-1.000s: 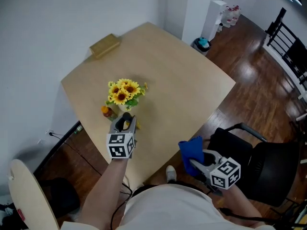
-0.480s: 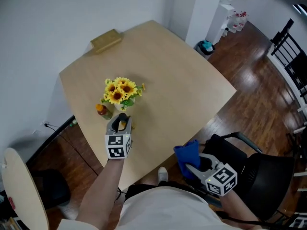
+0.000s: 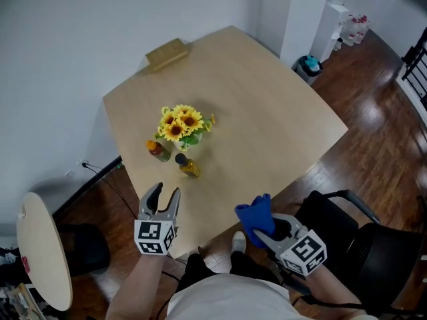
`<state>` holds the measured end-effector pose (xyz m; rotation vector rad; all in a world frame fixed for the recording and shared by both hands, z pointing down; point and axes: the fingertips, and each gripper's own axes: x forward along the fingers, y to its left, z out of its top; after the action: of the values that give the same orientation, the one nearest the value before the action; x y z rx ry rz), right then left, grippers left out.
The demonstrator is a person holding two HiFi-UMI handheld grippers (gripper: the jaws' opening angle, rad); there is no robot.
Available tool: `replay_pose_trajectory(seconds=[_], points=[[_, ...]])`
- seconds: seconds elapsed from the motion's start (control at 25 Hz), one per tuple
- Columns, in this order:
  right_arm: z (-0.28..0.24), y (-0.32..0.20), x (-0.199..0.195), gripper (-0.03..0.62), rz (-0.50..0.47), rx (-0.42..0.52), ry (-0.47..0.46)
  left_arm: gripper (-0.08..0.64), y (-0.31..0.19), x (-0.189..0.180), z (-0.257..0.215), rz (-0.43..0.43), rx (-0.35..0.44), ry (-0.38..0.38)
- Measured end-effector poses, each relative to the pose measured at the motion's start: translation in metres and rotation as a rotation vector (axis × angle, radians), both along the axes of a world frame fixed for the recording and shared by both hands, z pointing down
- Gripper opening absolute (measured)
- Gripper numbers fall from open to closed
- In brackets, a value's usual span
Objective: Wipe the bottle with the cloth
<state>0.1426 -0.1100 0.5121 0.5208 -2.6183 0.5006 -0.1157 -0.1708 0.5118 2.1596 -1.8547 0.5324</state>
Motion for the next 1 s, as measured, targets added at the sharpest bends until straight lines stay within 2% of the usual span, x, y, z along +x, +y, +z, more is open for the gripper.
replay_pose_trajectory(seconds=[0.24, 0.52, 0.64, 0.8, 1.0], points=[[0.002, 0.021, -0.008, 0.153, -0.025, 0.008, -0.013, 0.187, 0.083, -0.007, -0.039, 0.018, 0.006, 0.017], [-0.013, 0.084, -0.03, 0.153, 0.005, 0.044, -0.02, 0.187, 0.162, -0.005, -0.068, 0.095, 0.062, 0.079], [-0.021, 0.127, -0.047, 0.153, 0.041, 0.054, -0.029, 0.187, 0.209, -0.017, -0.074, 0.139, 0.077, 0.094], [-0.031, 0.194, -0.07, 0.155, 0.124, 0.07, -0.034, 0.187, 0.284, -0.047, -0.074, 0.215, 0.097, 0.041], [-0.048, 0.285, -0.093, 0.155, 0.224, 0.041, -0.055, 0.183, 0.367, -0.076, -0.07, 0.302, 0.084, 0.101]])
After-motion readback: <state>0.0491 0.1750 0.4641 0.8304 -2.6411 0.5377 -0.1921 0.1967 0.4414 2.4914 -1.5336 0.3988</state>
